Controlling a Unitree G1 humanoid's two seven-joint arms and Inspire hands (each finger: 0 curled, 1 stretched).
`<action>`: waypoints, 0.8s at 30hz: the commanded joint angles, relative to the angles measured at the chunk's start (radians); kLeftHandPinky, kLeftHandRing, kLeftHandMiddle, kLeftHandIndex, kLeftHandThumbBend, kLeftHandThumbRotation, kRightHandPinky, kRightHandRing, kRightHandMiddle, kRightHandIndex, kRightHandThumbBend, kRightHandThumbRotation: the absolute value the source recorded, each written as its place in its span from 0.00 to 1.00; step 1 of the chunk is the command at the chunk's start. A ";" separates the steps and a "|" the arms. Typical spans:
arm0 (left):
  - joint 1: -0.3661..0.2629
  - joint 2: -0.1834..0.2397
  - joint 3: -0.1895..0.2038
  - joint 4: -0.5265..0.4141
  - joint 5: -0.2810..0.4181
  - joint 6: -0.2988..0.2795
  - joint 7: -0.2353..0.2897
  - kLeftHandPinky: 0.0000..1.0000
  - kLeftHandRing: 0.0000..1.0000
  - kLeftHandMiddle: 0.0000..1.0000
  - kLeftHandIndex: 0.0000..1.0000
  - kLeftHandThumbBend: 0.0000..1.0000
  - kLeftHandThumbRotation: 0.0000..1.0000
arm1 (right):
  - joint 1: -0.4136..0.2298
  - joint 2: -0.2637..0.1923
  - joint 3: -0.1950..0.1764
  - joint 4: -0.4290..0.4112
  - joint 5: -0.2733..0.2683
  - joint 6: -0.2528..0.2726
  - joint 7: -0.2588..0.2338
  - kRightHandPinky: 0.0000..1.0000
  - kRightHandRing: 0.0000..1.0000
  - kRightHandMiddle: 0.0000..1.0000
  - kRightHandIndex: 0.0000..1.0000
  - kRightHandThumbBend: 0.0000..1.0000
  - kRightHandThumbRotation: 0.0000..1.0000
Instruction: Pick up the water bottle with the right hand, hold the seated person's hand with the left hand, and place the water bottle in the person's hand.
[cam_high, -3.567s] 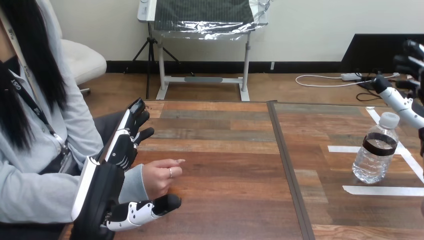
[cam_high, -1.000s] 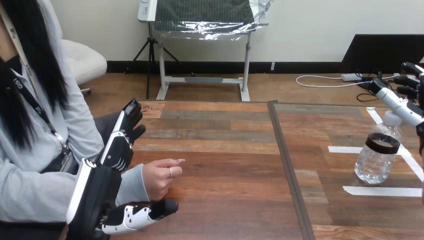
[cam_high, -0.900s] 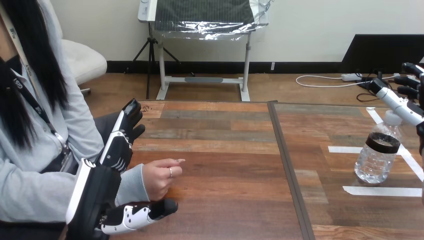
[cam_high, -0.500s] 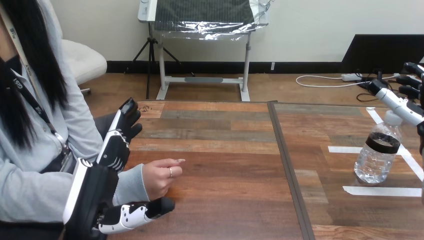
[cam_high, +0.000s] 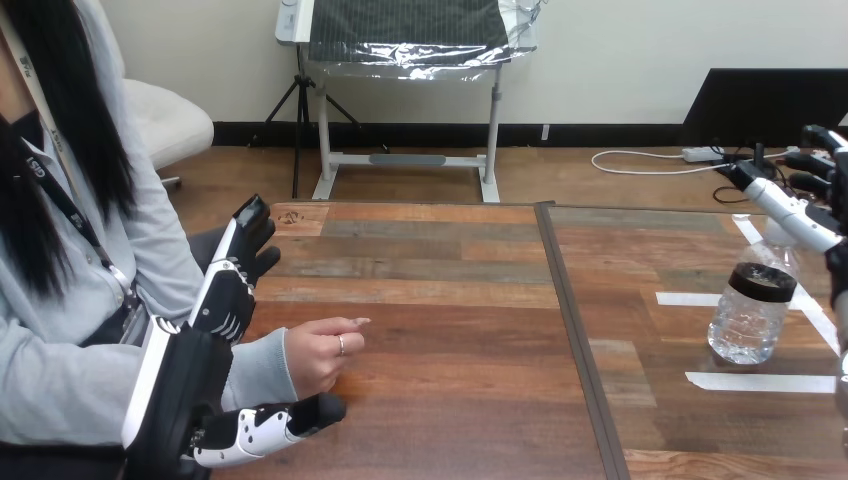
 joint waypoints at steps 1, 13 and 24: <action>-0.045 0.015 0.008 -0.026 0.006 -0.010 -0.002 0.91 0.97 0.99 0.97 1.00 0.53 | 0.015 0.051 0.025 0.020 -0.010 0.010 0.014 0.68 0.82 0.82 0.89 1.00 0.53; -0.062 0.016 0.014 -0.007 0.021 -0.018 -0.001 0.91 0.98 1.00 0.98 1.00 0.54 | 0.021 0.067 0.033 0.003 -0.009 -0.038 0.017 0.72 0.83 0.83 0.89 1.00 0.51; -0.068 0.016 0.015 -0.006 0.026 -0.010 -0.004 0.91 0.99 1.00 0.99 1.00 0.55 | 0.037 0.081 0.046 -0.029 -0.016 -0.089 0.013 0.72 0.83 0.83 0.90 1.00 0.52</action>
